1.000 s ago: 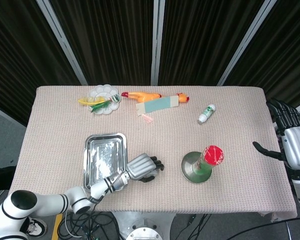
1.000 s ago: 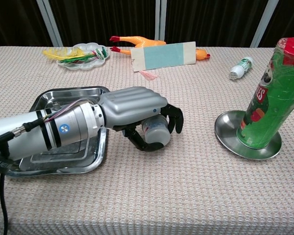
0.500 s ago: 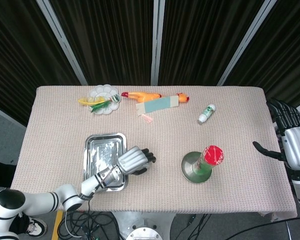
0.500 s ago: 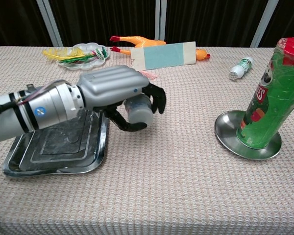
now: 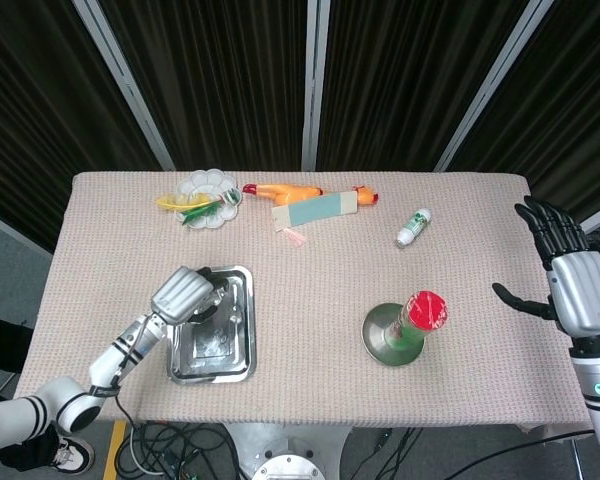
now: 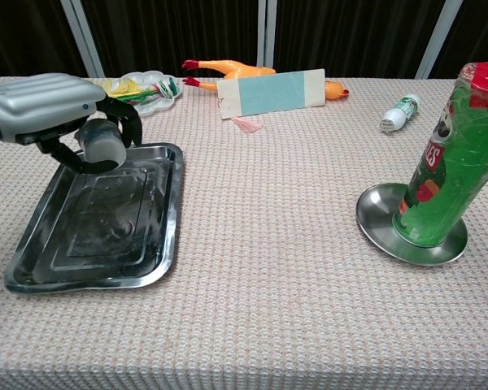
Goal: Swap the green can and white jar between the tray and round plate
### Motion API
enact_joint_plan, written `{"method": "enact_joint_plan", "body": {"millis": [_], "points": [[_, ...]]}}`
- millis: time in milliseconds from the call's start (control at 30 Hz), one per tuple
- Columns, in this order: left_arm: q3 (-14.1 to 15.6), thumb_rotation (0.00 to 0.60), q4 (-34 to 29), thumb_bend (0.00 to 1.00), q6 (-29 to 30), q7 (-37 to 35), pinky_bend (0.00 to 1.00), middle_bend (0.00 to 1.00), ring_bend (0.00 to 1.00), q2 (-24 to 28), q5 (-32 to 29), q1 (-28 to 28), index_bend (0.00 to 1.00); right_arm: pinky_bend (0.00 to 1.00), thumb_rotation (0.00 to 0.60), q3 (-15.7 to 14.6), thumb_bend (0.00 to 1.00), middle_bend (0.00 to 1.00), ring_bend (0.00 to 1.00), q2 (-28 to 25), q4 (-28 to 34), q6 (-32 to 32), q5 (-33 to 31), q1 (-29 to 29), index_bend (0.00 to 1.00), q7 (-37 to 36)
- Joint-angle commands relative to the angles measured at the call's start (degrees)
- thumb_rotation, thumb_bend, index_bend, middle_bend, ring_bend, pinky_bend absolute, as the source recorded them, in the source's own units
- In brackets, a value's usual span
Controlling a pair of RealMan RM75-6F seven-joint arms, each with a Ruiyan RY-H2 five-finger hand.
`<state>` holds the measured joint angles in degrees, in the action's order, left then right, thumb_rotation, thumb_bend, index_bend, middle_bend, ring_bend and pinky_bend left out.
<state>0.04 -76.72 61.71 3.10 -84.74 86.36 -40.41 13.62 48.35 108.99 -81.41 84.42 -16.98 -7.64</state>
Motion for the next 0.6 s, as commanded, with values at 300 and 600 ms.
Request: {"method": "enact_joint_plan", "body": {"millis": [300, 600], "points": [[0.5, 0.600, 3.6, 0.35, -0.4, -2.6, 0.73, 0.38, 0.41, -4.3, 1.4, 0.6, 0.36, 0.06, 0.600, -0.4, 0.11, 0.02, 0.00, 0.2, 0.9, 0.7, -0.4, -0.1, 0.00, 1.0], [0.5, 0.600, 5.2, 0.28, 0.0, -3.8, 0.52, 0.22, 0.15, -5.6, 2.5, 0.9, 0.22, 0.06, 0.600, -0.5, 0.11, 0.02, 0.00, 0.2, 0.5, 0.5, -0.3, 0.1, 0.00, 0.2]]}}
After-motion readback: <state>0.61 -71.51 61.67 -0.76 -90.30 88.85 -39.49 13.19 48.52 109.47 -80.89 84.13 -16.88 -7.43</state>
